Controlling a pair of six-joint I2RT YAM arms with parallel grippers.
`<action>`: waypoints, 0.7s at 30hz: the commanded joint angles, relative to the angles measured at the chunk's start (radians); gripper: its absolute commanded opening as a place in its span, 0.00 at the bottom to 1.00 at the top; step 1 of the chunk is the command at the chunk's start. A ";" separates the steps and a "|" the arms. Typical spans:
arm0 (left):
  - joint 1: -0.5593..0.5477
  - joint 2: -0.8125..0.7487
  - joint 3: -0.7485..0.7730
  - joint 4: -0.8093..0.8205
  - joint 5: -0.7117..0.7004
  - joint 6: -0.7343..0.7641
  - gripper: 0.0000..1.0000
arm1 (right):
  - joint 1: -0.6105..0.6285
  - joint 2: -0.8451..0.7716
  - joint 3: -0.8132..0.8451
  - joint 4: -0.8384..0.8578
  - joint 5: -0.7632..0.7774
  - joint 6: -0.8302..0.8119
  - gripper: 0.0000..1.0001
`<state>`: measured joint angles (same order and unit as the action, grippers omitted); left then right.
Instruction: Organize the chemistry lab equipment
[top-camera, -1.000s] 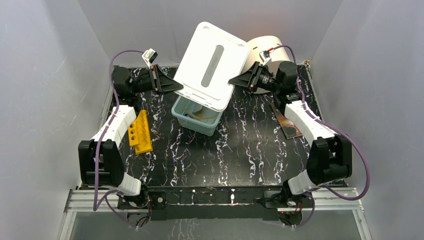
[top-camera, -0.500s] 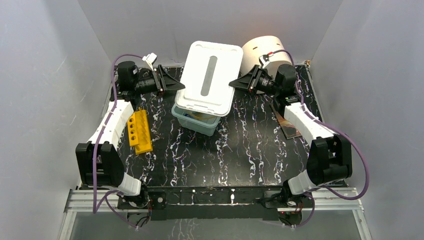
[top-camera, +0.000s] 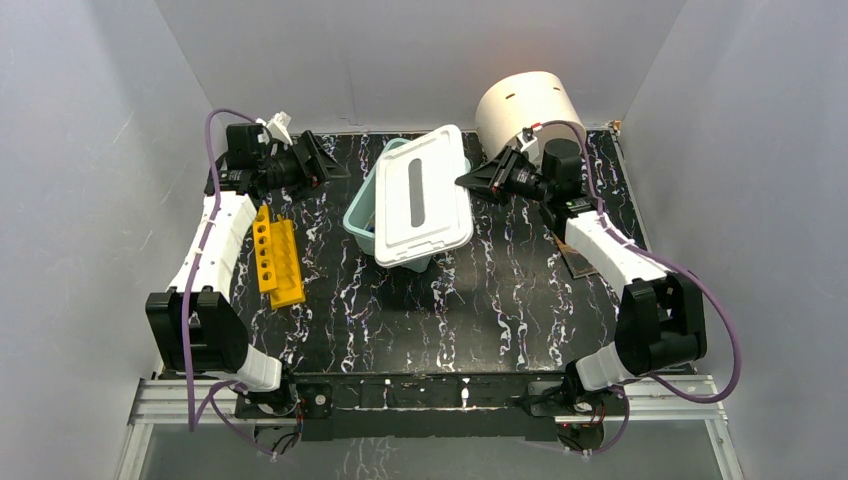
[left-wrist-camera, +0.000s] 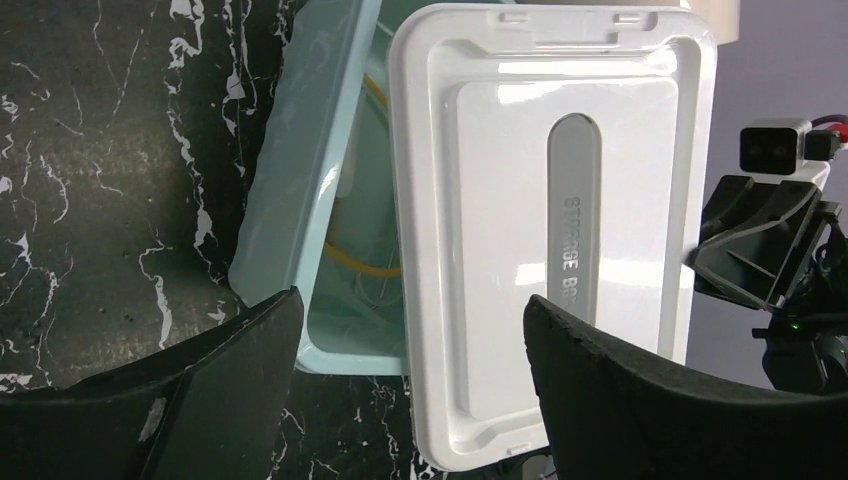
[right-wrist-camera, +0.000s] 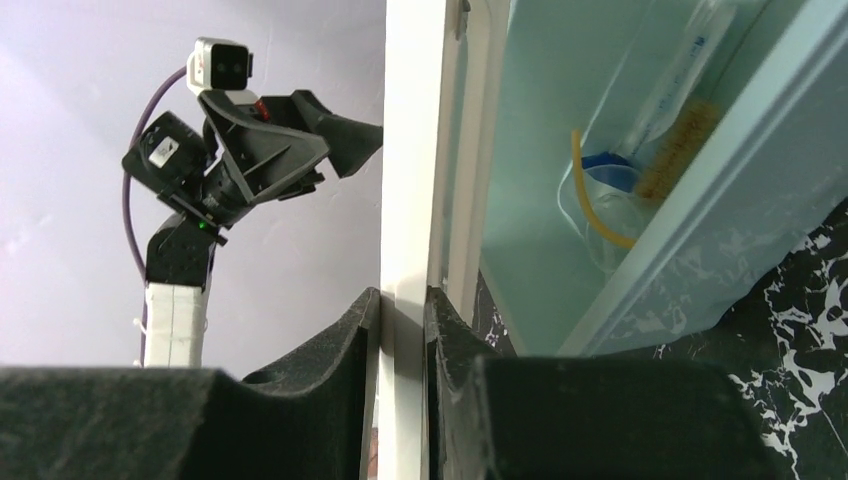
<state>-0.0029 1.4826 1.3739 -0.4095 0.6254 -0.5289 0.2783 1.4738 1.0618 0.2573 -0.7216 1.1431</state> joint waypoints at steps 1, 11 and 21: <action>0.001 -0.012 -0.010 -0.060 -0.037 0.025 0.80 | 0.012 -0.058 -0.022 -0.026 0.120 -0.005 0.06; 0.001 0.030 -0.036 -0.061 -0.007 -0.026 0.79 | 0.049 -0.119 -0.129 -0.024 0.391 0.141 0.05; -0.002 0.049 -0.035 -0.076 -0.059 -0.018 0.79 | 0.133 -0.115 -0.137 -0.097 0.535 0.086 0.13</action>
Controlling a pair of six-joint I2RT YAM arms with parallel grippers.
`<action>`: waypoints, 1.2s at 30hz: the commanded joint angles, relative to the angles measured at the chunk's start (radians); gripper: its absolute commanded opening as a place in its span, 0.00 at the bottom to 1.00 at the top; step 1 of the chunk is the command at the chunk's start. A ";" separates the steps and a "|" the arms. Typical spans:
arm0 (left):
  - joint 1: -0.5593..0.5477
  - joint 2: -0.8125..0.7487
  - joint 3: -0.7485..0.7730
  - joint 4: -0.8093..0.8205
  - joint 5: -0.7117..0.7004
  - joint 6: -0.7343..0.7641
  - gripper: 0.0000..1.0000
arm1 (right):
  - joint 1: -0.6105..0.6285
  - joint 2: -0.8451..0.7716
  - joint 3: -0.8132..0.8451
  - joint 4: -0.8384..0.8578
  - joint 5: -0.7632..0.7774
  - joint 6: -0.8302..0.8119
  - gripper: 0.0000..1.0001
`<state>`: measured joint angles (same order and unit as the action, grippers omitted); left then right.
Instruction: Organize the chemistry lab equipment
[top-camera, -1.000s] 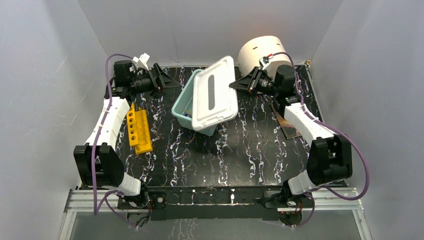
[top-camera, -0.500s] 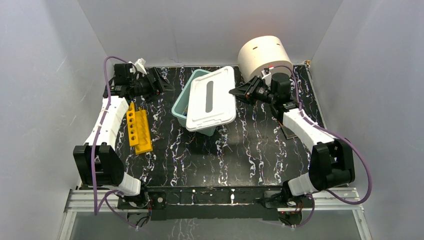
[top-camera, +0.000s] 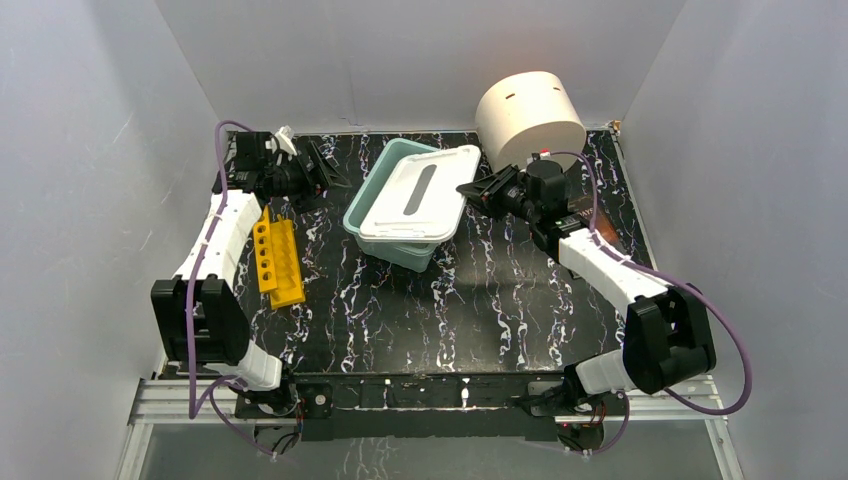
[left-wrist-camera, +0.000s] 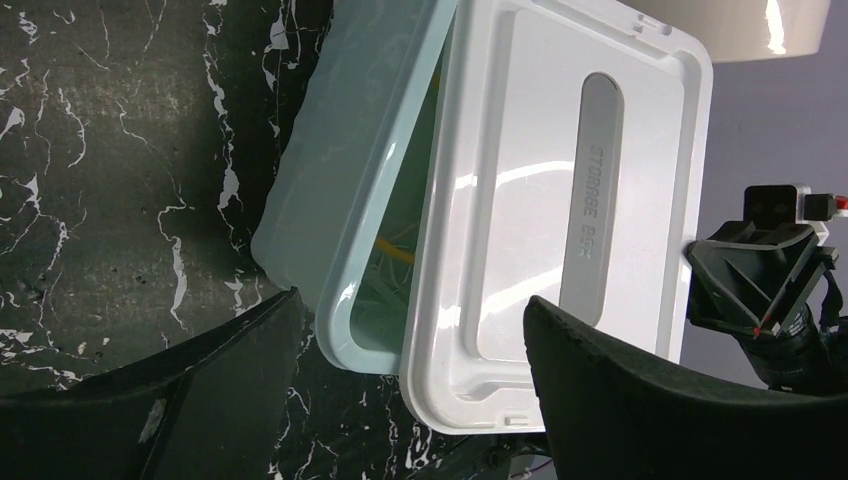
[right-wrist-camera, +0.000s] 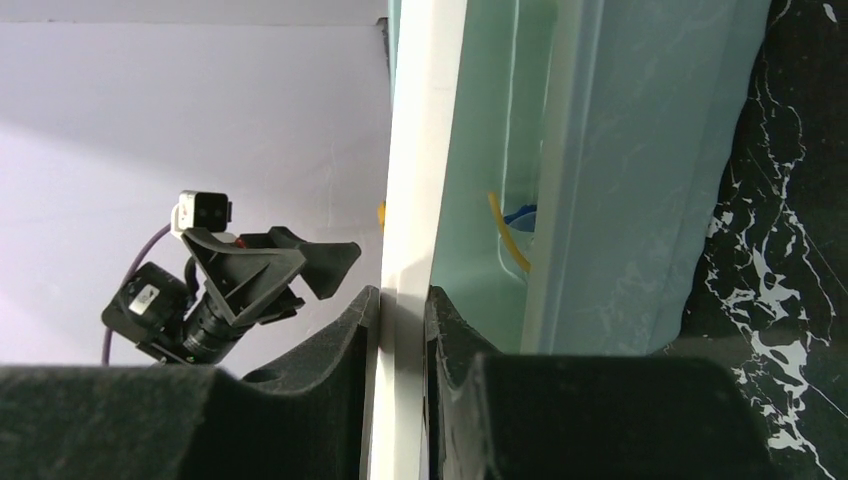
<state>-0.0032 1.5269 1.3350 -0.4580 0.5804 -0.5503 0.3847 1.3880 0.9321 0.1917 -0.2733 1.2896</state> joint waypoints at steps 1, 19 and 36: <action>-0.001 0.006 0.007 -0.029 -0.014 0.005 0.79 | 0.028 -0.034 -0.008 -0.049 0.094 -0.072 0.16; -0.017 0.037 0.025 -0.029 0.014 0.015 0.81 | 0.029 -0.001 -0.005 -0.184 -0.006 -0.195 0.42; -0.026 0.115 0.053 -0.030 0.024 0.050 0.87 | 0.043 0.114 0.112 -0.236 0.028 -0.174 0.45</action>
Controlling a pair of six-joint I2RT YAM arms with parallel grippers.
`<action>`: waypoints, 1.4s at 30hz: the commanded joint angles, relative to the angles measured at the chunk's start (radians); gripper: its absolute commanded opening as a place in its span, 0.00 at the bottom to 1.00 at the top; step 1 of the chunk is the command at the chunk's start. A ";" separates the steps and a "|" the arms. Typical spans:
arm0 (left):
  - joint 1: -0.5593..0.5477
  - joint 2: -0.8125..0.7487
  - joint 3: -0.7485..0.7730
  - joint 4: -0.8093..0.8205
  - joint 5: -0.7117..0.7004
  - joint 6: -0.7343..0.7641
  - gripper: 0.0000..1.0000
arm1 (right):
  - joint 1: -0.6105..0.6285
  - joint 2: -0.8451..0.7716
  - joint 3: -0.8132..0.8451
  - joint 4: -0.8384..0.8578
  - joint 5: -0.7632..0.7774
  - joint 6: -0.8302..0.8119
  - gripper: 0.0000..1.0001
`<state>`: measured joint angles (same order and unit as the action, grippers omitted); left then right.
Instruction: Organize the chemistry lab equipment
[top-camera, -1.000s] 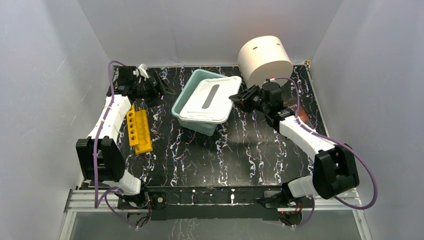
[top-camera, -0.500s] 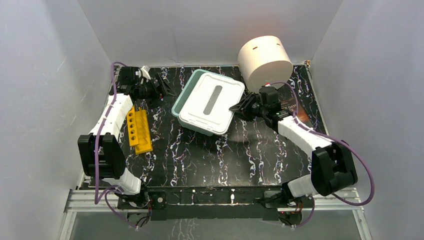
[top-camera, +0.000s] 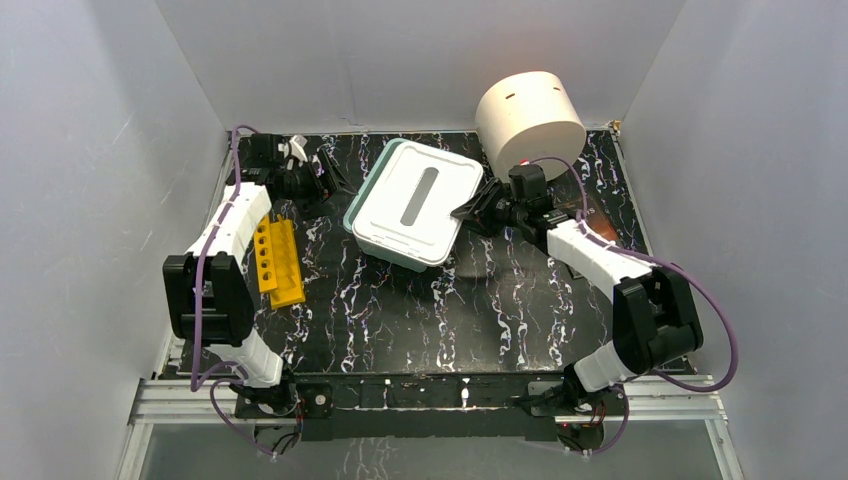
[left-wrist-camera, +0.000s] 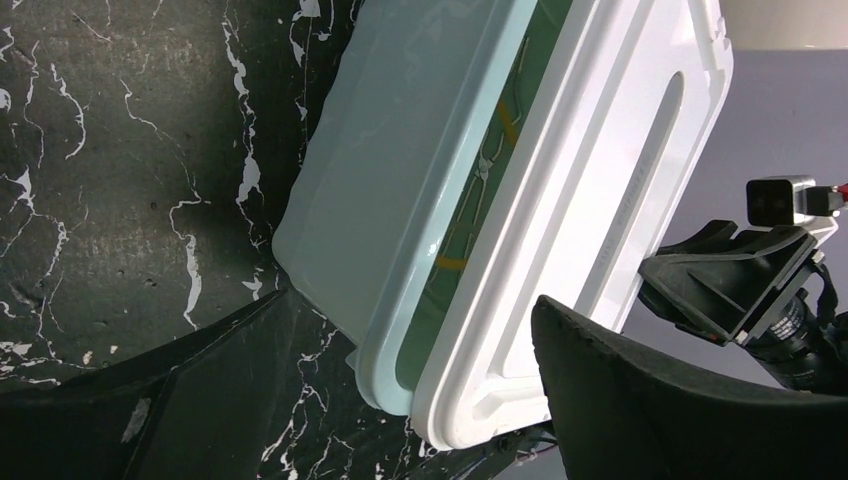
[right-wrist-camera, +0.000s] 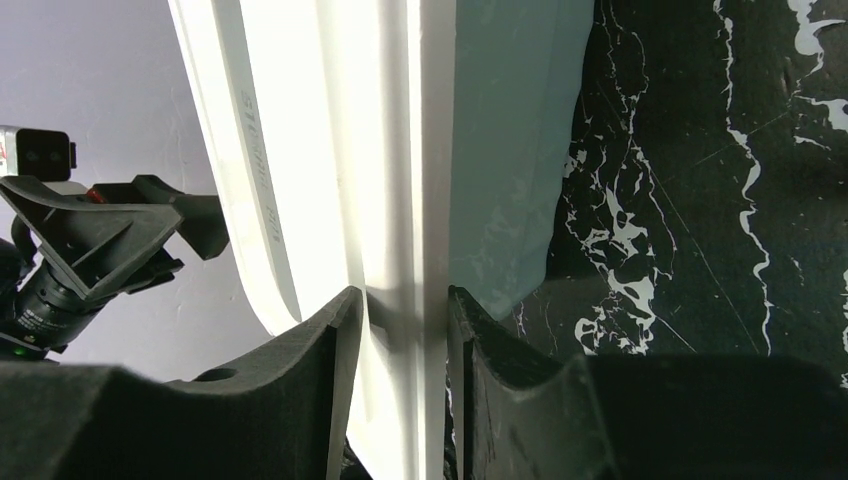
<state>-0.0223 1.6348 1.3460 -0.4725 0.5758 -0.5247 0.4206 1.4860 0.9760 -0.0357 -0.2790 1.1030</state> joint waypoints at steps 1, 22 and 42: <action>-0.008 0.010 0.042 -0.015 0.033 0.028 0.88 | 0.011 0.022 0.076 -0.018 0.038 0.015 0.46; -0.022 0.041 0.043 -0.020 0.000 0.065 0.87 | 0.086 0.099 0.192 -0.171 0.209 0.130 0.55; -0.026 0.103 0.069 -0.058 -0.054 0.098 0.62 | 0.096 0.174 0.295 -0.270 0.260 0.015 0.66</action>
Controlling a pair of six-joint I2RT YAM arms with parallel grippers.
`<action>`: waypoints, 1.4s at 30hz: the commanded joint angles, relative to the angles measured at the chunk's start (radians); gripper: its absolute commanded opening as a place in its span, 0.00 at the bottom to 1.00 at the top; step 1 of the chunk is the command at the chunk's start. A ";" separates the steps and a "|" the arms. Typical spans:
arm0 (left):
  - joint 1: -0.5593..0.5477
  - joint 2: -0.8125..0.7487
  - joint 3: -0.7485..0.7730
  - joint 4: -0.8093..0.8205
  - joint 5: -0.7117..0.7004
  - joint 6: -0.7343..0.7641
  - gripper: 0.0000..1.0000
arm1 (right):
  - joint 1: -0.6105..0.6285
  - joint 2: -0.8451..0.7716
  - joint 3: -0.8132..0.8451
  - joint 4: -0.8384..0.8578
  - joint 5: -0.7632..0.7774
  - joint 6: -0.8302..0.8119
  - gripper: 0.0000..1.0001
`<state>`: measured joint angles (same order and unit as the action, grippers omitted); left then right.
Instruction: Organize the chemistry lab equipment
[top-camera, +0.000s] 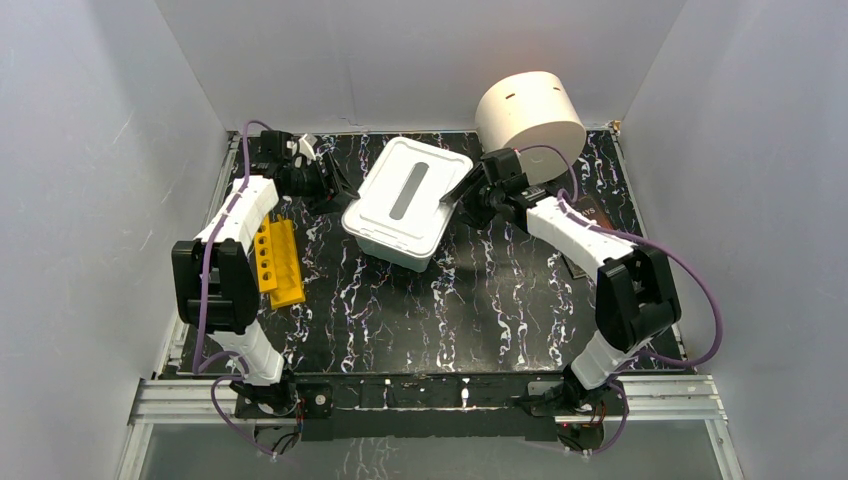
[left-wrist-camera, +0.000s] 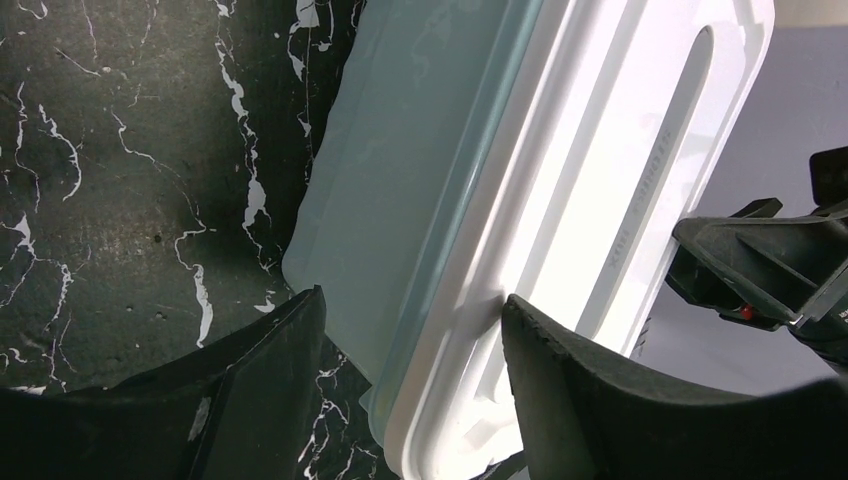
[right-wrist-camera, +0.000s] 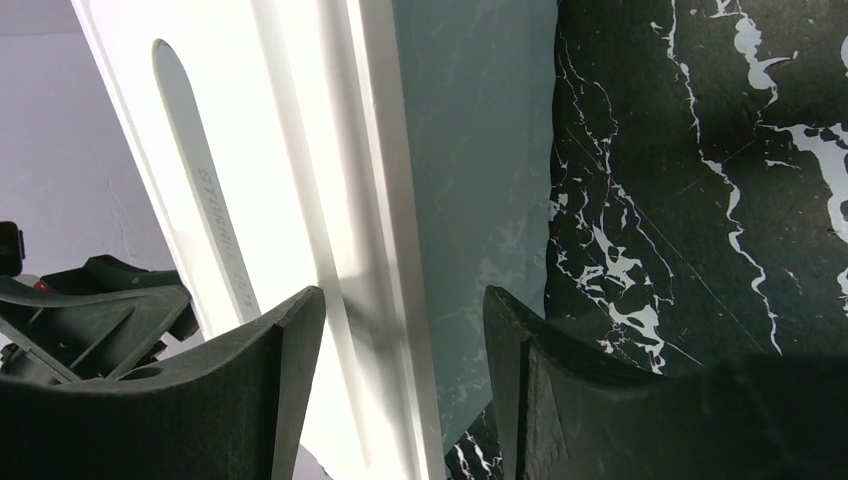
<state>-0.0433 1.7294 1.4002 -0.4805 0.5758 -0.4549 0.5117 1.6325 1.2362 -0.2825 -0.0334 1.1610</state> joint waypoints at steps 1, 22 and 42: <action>-0.004 0.008 0.009 -0.052 -0.069 0.026 0.62 | 0.004 0.031 0.037 -0.026 0.017 -0.052 0.66; -0.012 0.056 0.047 -0.073 -0.105 0.030 0.65 | 0.015 0.136 0.114 -0.148 0.044 -0.200 0.34; -0.020 -0.139 0.224 -0.119 -0.190 0.098 0.89 | 0.011 0.004 0.429 -0.298 0.089 -0.551 0.73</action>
<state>-0.0601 1.7493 1.6127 -0.5888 0.3916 -0.3805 0.5186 1.7454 1.6547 -0.5476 0.0162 0.7197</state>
